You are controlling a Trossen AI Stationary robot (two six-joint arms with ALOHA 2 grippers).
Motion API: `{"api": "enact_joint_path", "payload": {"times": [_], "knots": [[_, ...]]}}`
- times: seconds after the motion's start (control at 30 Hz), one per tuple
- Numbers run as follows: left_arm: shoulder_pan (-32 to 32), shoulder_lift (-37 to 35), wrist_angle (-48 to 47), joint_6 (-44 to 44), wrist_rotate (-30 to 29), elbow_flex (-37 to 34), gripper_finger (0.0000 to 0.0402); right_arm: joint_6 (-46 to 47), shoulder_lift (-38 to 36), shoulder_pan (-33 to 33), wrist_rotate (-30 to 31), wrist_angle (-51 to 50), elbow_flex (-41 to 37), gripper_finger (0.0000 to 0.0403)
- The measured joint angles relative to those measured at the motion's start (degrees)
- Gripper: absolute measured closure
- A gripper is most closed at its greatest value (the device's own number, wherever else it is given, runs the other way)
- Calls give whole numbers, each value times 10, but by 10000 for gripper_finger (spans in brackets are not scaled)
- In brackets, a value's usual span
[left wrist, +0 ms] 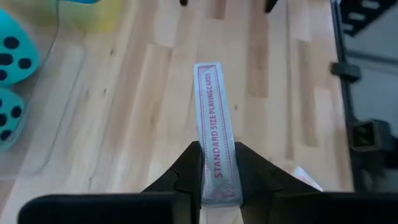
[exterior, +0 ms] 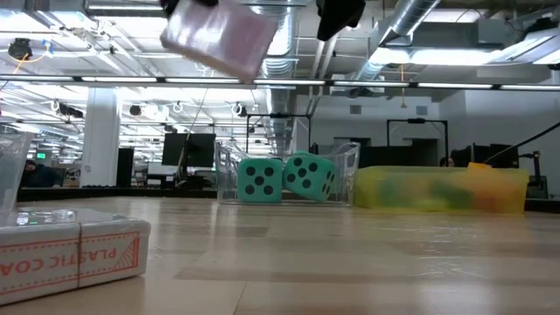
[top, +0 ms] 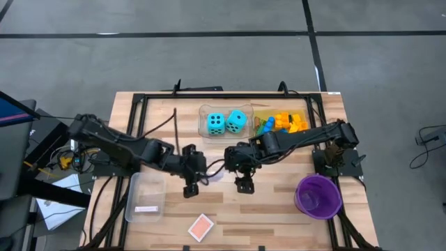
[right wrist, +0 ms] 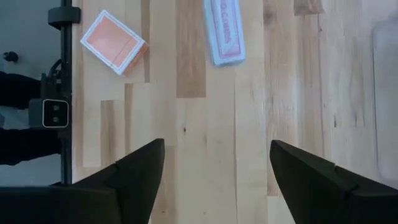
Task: Pick & Place Toys
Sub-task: Put the pink deck of cards into the white transparent bin
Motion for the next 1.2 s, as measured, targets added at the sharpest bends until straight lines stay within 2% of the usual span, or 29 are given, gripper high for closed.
{"api": "enact_joint_path", "payload": {"times": [0.13,0.23,0.4,0.8,1.2], "knots": [[-28,-32,164,0,-50,-133,344,10,0,12,1,-1,0,119],[-37,-38,266,-2,-63,-222,344,21,0,19,1,-3,0,119],[-48,-38,387,1,-114,-316,344,38,-14,24,29,-23,0,119],[-49,-34,495,1,-112,-437,344,93,-100,29,95,-16,0,119],[-56,-36,515,0,-95,-481,343,115,-111,36,119,3,0,119]]}}
